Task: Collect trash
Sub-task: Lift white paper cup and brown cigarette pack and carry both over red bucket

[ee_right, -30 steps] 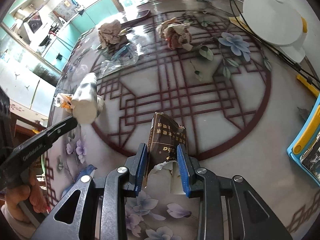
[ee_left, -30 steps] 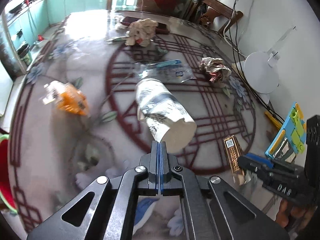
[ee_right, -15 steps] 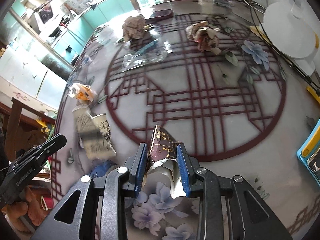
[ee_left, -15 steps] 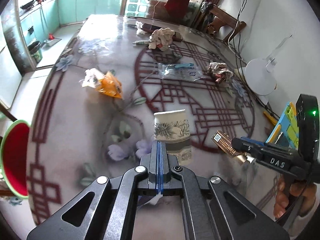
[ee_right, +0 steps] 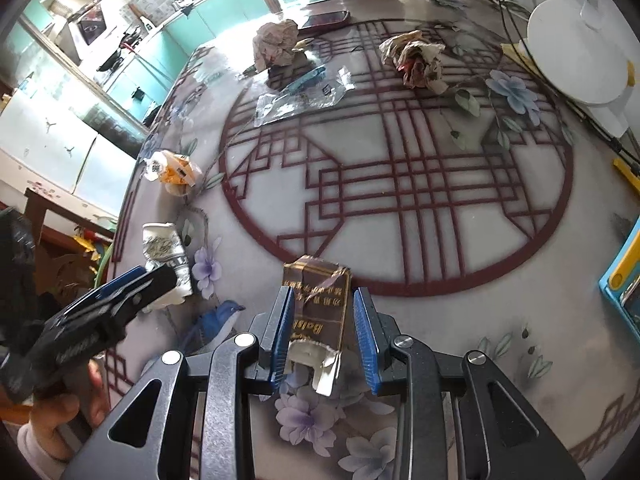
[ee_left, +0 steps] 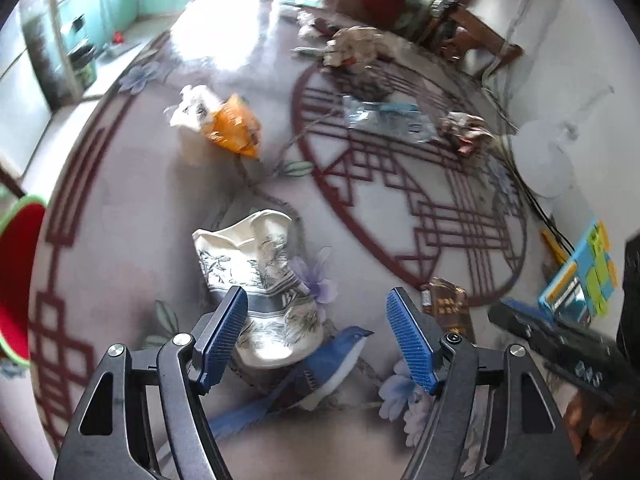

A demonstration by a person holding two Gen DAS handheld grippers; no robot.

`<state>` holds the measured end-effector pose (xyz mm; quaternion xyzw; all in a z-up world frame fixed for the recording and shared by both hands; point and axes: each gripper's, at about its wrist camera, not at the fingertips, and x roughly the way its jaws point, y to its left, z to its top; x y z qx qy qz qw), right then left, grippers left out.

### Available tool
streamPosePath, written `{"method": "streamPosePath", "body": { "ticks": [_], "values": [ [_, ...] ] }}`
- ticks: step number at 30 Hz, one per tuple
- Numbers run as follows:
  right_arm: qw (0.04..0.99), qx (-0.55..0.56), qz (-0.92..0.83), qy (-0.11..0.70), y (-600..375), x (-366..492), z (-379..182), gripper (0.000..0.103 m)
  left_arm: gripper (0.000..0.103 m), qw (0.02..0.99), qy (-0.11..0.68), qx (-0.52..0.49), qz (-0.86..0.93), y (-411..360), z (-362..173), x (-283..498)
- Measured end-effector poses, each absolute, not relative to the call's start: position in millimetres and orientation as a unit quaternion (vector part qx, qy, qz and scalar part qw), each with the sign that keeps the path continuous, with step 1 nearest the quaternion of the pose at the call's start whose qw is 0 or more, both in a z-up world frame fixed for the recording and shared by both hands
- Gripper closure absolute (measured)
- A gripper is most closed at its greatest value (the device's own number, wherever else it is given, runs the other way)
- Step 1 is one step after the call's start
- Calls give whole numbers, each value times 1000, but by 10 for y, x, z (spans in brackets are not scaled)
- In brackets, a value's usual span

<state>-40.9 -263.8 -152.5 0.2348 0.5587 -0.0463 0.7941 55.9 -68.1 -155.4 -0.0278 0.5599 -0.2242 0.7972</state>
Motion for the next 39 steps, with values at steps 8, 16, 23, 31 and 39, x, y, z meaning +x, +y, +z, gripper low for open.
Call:
{"method": "streamPosePath", "body": {
  "ticks": [8,16,23,31,39],
  "values": [
    [774,229,-38,588,-2517,-312,-1813,51,31,786,587,-30,-189,-578,-1807,697],
    [785,204,-48,583,-2471,-312,-1805,75,56,788,584,-56,-189,-433,-1801,688],
    [803,177,-49,567,-2389,-218,-1563,100,56,808,558,-67,-178,-185,-1571,649],
    [803,182,-76,562,-2406,-181,-1612,53,56,823,539,-68,-166,105,-1383,651],
    [782,170,-51,598,-2284,-82,-1839,44,56,827,534,-82,-152,393,-1322,643]
  ]
}}
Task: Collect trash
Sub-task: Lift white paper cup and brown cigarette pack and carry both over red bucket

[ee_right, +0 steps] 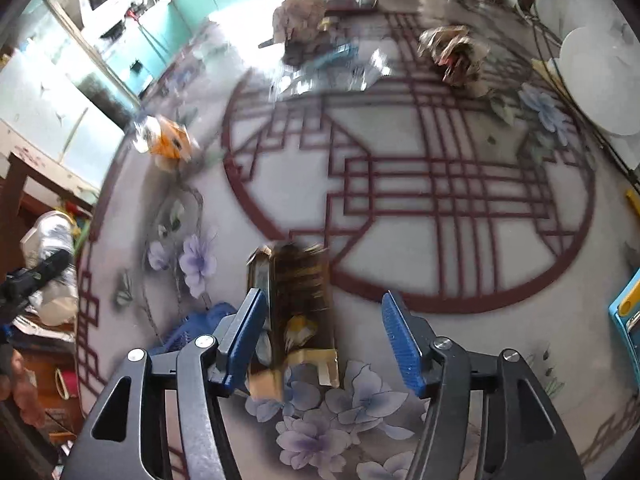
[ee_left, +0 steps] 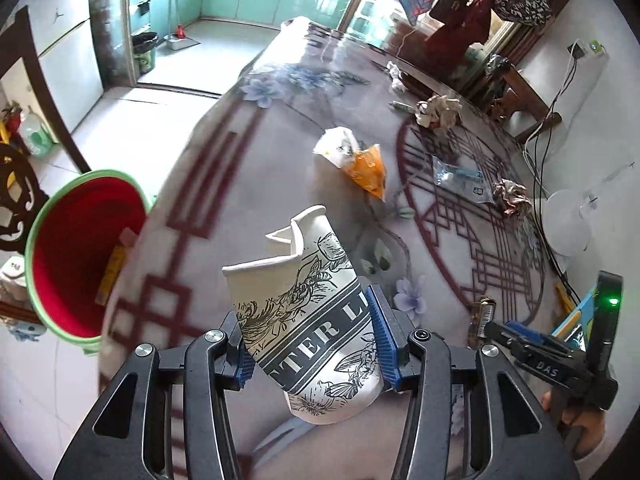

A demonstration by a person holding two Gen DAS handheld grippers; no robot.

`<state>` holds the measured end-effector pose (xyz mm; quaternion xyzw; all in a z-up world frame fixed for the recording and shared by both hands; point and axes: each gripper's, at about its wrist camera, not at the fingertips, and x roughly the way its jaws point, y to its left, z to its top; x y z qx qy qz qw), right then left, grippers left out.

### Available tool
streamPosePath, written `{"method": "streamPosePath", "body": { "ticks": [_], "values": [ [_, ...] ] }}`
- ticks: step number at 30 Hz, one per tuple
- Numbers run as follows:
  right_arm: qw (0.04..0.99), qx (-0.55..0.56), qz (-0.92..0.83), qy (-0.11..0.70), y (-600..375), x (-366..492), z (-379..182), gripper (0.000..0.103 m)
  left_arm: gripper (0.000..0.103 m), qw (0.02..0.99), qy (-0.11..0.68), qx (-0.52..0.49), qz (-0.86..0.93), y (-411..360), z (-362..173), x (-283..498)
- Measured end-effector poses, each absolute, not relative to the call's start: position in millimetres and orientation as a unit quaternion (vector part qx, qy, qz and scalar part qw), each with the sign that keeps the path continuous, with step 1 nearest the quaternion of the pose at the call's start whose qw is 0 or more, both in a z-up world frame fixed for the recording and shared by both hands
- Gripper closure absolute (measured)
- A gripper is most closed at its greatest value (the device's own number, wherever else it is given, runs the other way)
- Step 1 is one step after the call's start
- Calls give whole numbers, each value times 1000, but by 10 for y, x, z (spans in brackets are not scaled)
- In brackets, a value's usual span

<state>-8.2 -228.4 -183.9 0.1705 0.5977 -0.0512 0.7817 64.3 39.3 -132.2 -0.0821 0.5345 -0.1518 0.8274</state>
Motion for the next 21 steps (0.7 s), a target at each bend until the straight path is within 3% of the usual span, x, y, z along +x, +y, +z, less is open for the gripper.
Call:
{"method": "streamPosePath", "body": {
  "ticks": [3,5,21],
  "values": [
    [769,178,-38,613,-2198,-69,-1952,45,56,828,535,-84,-147,491,-1322,641],
    [765,185,-36,616,-2136,-80,-1982,68,56,829,534,-85,-143,569,-1315,640],
    [821,128,-16,556,-1363,133,-1210,70,56,840,526,-93,-95,1418,-1325,750]
  ]
}}
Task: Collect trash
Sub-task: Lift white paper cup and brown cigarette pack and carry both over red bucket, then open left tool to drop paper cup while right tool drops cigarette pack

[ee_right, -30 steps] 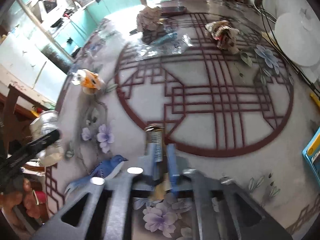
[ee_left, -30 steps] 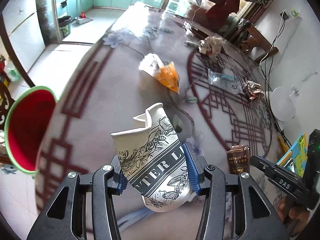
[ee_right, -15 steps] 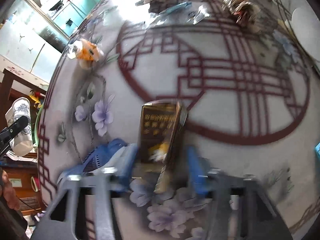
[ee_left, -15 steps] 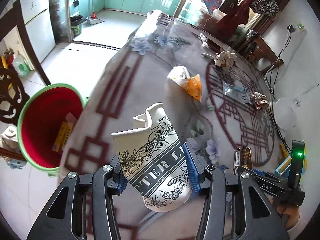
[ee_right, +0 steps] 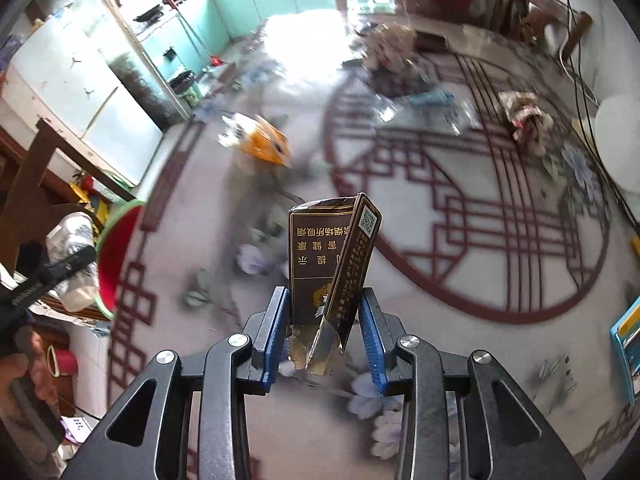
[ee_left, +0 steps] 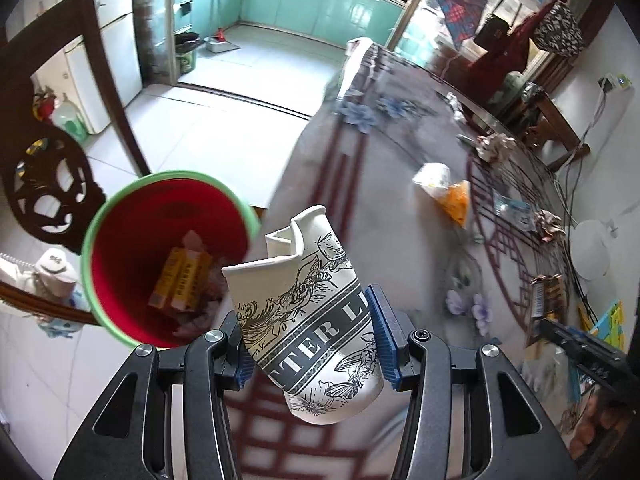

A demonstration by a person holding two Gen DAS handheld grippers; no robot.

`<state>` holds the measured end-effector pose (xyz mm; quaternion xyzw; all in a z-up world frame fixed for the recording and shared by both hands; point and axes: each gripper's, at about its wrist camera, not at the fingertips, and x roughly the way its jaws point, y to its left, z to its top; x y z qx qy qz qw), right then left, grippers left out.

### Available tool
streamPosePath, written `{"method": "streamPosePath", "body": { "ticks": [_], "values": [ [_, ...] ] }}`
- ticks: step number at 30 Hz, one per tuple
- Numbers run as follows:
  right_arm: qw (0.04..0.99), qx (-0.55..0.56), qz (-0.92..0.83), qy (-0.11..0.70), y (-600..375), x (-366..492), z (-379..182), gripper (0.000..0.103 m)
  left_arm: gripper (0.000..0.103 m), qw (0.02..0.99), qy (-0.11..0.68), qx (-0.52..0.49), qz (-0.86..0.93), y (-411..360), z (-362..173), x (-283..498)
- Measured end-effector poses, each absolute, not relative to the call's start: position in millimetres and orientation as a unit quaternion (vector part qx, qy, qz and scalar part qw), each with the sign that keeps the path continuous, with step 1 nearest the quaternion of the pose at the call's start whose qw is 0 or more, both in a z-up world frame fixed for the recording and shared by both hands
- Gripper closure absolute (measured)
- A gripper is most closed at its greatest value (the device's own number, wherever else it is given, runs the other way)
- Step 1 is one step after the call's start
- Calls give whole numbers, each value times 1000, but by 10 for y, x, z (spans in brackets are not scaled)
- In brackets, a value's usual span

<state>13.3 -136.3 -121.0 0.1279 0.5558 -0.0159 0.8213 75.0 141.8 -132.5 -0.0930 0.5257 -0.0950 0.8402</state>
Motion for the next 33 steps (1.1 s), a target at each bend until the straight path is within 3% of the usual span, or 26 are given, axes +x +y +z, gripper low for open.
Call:
{"method": "streamPosePath", "body": {
  "ticks": [22,33],
  "values": [
    [842,55,95,528,233,674,-873,70,56,834,538,-120,-30,2530,-1556,830],
    [837,54,152,522,739,865,-882,69,56,814,567,-125,-30,2712,-1827,1019]
  ]
}}
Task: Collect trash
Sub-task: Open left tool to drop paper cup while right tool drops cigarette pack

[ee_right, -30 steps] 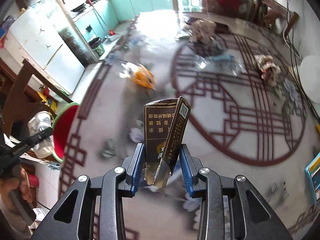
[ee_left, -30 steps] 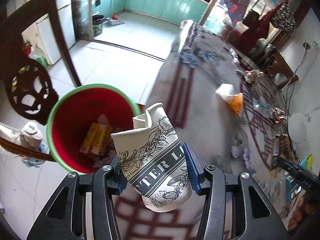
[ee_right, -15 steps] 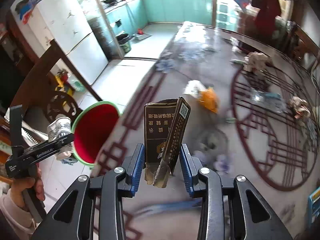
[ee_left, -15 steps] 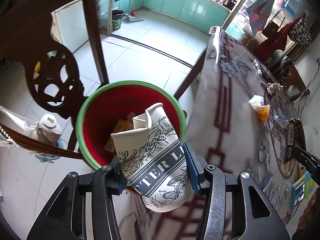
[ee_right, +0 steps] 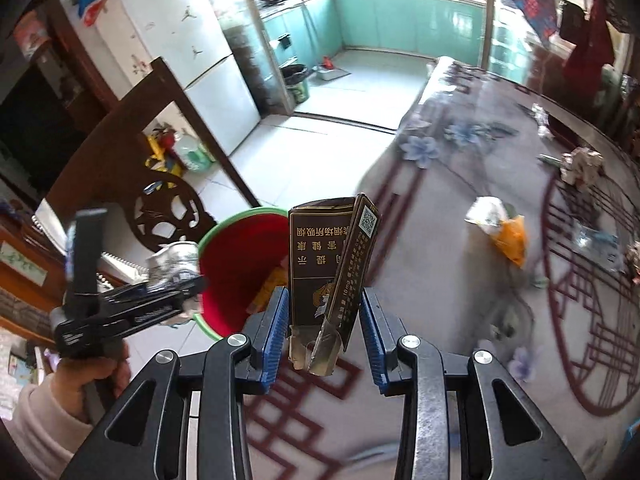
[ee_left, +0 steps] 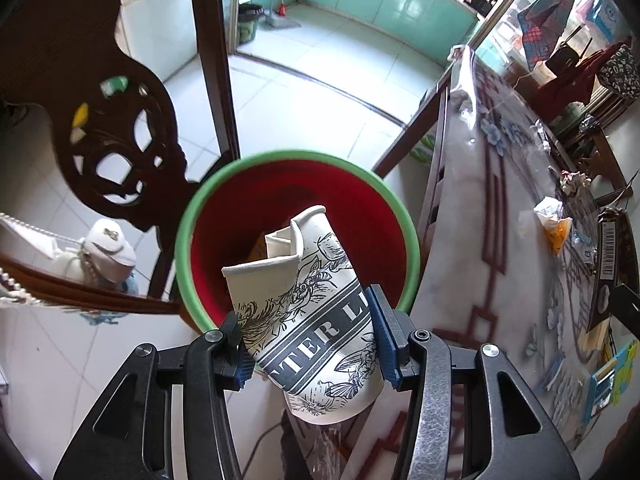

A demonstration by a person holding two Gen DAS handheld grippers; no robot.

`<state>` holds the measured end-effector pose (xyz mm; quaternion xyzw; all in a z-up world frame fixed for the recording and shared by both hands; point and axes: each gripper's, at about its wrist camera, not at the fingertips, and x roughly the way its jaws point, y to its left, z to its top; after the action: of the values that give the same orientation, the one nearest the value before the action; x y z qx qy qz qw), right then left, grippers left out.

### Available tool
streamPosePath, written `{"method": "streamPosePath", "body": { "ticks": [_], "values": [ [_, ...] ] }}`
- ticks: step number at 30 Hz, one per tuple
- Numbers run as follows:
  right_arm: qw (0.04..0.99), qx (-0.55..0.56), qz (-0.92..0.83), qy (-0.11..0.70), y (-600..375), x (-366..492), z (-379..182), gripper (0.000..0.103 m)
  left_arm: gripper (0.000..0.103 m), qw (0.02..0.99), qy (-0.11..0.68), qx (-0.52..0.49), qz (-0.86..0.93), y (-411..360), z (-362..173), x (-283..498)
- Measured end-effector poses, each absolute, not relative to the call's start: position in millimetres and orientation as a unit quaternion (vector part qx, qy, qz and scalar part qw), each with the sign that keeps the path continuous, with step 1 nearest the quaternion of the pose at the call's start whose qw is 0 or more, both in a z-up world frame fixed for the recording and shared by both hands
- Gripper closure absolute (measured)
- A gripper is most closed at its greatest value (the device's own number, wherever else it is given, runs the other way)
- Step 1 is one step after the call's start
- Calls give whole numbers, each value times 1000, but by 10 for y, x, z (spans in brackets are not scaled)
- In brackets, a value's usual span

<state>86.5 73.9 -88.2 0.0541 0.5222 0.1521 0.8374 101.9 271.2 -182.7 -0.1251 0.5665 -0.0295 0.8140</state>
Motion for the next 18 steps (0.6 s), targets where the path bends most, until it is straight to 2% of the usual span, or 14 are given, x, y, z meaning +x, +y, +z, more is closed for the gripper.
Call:
{"method": "streamPosePath", "body": {
  "ticks": [18],
  "values": [
    [804,66,206,554,1216,1244,-1312,69,56,786,603,-132,-31,2796,-2179,1342]
  ]
}}
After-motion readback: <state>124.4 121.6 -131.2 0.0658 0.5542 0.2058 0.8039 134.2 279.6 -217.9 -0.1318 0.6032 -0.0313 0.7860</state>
